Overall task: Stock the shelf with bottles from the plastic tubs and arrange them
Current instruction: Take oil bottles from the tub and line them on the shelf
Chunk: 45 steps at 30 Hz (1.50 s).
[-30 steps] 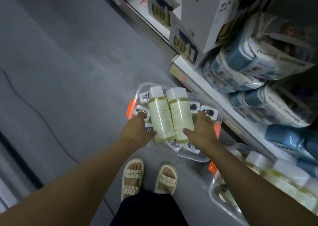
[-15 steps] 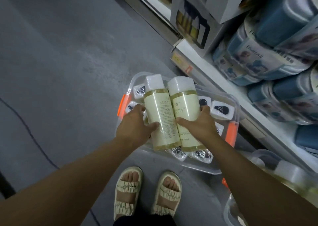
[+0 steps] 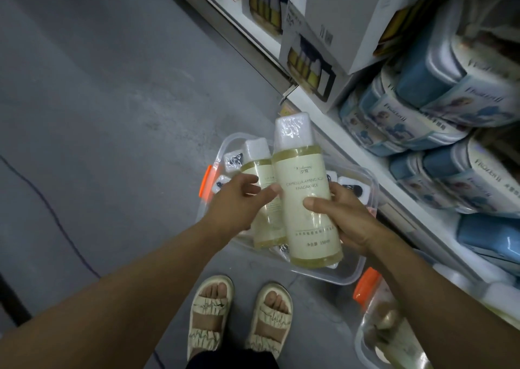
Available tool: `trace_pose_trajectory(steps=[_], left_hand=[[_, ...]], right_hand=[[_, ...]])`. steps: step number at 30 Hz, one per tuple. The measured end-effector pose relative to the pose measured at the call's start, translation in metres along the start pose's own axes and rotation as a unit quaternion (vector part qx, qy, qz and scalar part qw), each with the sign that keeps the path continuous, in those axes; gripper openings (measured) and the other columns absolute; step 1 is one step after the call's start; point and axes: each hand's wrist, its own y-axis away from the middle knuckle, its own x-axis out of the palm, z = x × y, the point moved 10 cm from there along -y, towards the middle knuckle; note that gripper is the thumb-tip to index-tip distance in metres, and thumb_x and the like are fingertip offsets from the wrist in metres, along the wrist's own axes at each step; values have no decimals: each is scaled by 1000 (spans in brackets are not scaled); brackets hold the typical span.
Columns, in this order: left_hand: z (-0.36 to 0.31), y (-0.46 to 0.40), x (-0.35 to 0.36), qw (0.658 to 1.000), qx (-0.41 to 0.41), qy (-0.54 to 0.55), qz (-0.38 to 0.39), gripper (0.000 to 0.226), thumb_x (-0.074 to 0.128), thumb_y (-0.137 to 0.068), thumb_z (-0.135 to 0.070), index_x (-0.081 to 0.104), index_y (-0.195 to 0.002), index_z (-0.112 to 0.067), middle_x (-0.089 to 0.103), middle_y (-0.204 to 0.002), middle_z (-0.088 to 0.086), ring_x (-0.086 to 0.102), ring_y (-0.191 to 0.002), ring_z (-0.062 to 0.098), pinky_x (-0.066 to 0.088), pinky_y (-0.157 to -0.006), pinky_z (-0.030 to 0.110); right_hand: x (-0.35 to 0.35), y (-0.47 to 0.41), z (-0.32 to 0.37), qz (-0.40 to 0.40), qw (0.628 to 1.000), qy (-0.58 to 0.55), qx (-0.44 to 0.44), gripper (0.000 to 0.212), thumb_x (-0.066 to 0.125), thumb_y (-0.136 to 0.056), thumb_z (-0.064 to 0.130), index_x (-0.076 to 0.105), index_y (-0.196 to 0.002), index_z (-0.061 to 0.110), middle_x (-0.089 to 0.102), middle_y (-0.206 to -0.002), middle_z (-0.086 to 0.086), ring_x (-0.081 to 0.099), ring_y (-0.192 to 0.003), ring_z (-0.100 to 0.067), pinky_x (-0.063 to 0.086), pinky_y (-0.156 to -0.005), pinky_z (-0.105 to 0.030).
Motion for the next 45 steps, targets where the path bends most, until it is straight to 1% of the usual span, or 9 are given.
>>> trace_pose_trajectory(steps=[4, 8, 14, 17, 21, 27, 30, 36, 45], left_hand=[[-12, 14, -11, 993, 0, 93, 67, 65, 67, -72, -60, 61, -122, -20, 69, -112, -9, 65, -100, 7, 47, -69, 18], [-6, 25, -33, 983, 5, 164, 80, 48, 66, -75, -41, 62, -116, -15, 73, -103, 2, 70, -85, 9, 54, -59, 16], [26, 27, -62, 969, 12, 242, 42, 69, 72, -64, -49, 57, -123, -15, 72, -105, 8, 71, -91, 24, 57, -65, 33], [40, 17, -76, 968, 3, 251, 12, 84, 74, -51, -52, 52, -125, -17, 71, -107, 9, 71, -92, 26, 59, -73, 43], [60, -1, -86, 967, -5, 256, -4, 88, 79, -47, -48, 50, -125, -18, 69, -111, 11, 69, -97, 30, 55, -85, 52], [89, -21, -85, 964, -24, 263, -10, 91, 80, -45, -48, 47, -126, -20, 68, -113, 11, 70, -96, 30, 57, -81, 53], [95, -26, -79, 964, -29, 264, -6, 91, 80, -44, -47, 47, -125, -21, 68, -112, 10, 70, -95, 29, 57, -80, 51], [101, -34, -65, 963, -37, 268, 10, 93, 81, -47, -45, 46, -129, -17, 67, -114, 14, 69, -97, 32, 55, -82, 56], [94, -38, -48, 969, -41, 242, 24, 93, 81, -48, -47, 47, -129, -18, 67, -114, 13, 69, -97, 32, 56, -81, 55]], right_hand=[[43, 10, 15, 44, 998, 33, -10, 60, 77, -58, 25, 54, -112, 19, 70, -107, -6, 70, -95, -23, 55, -86, -48], [89, 19, 22, 65, 996, 62, -20, 64, 81, -55, 28, 54, -113, 22, 70, -105, -1, 70, -92, -18, 57, -80, -41], [133, 25, 11, 90, 994, 56, -19, 50, 73, -77, 32, 53, -120, 17, 68, -112, -1, 67, -100, -16, 55, -85, -33], [91, 15, 10, -73, 992, 93, -49, 36, 58, -91, 22, 52, -127, 18, 58, -121, 0, 58, -102, -13, 47, -75, -20], [60, -13, 4, -224, 910, 343, -68, 73, 69, -77, 22, 31, -138, 15, 36, -136, -10, 39, -123, -26, 39, -97, -38], [89, -52, -10, -277, 812, 510, -54, 111, 84, -60, 45, 16, -141, 12, 24, -139, -16, 35, -123, -33, 43, -93, -46], [71, -58, -12, -280, 832, 476, -41, 103, 87, -58, 38, 23, -134, 12, 34, -130, -16, 45, -113, -33, 45, -82, -40], [19, -55, -24, -205, 958, 199, -5, 75, 84, -65, 21, 36, -122, 19, 55, -111, -2, 59, -90, -18, 48, -71, -31], [-18, -45, -42, -188, 973, 134, 6, 49, 62, -84, 13, 46, -130, 18, 61, -114, -5, 61, -90, -19, 50, -71, -33]])
